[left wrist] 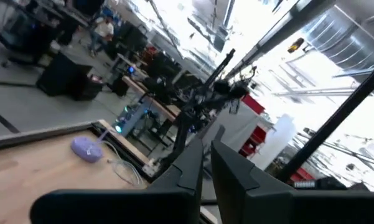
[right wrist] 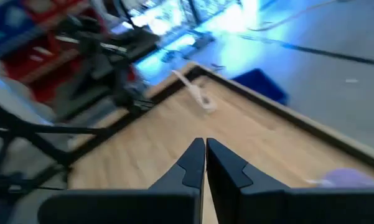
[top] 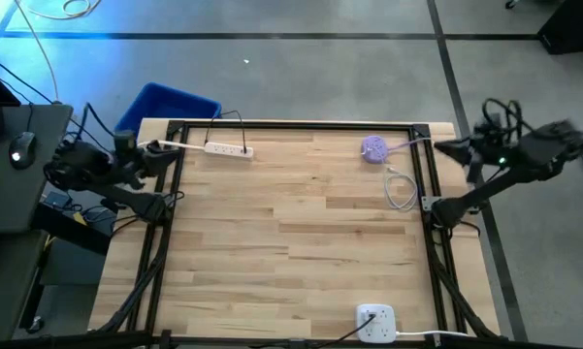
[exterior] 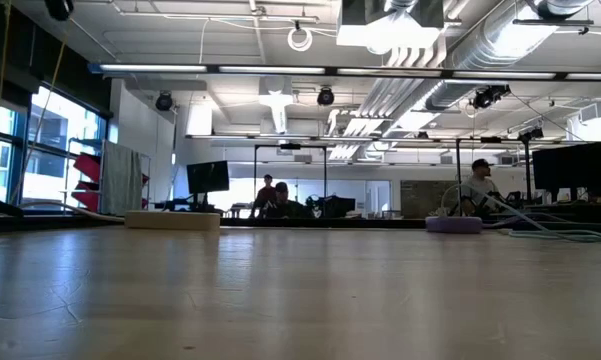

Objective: Insert USB
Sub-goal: Return to Home Position

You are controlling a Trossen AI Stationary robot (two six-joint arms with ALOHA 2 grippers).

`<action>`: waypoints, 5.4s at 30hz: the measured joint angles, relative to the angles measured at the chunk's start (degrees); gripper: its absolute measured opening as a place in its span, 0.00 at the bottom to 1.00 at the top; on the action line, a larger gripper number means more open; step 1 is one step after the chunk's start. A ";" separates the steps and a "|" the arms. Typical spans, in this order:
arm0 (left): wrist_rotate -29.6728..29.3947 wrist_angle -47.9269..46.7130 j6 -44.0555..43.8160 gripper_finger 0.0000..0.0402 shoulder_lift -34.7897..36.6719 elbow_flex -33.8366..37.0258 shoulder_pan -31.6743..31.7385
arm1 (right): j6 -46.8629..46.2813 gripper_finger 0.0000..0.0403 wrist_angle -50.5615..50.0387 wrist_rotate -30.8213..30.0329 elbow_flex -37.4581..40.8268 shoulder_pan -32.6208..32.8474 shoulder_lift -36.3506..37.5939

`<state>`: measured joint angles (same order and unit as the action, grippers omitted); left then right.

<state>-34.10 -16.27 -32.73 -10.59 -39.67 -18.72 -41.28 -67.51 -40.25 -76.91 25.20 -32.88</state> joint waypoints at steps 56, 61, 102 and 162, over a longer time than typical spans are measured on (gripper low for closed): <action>7.86 19.91 14.40 0.00 -3.02 38.74 15.34 | 24.83 0.00 69.86 29.75 76.28 -27.81 27.34; 8.12 19.74 14.40 0.00 1.56 38.92 15.56 | 24.83 0.00 70.10 29.75 76.33 -26.59 30.39; 4.08 20.04 37.05 0.00 9.46 39.00 25.03 | 40.76 0.00 69.68 33.13 76.39 -26.72 32.17; 34.50 16.57 30.79 0.00 8.54 38.98 24.94 | 39.76 0.00 69.01 47.17 76.30 -26.65 30.64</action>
<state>0.40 0.30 -1.93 -2.04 -0.69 6.22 -1.52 1.50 6.92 -0.60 -1.45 -2.24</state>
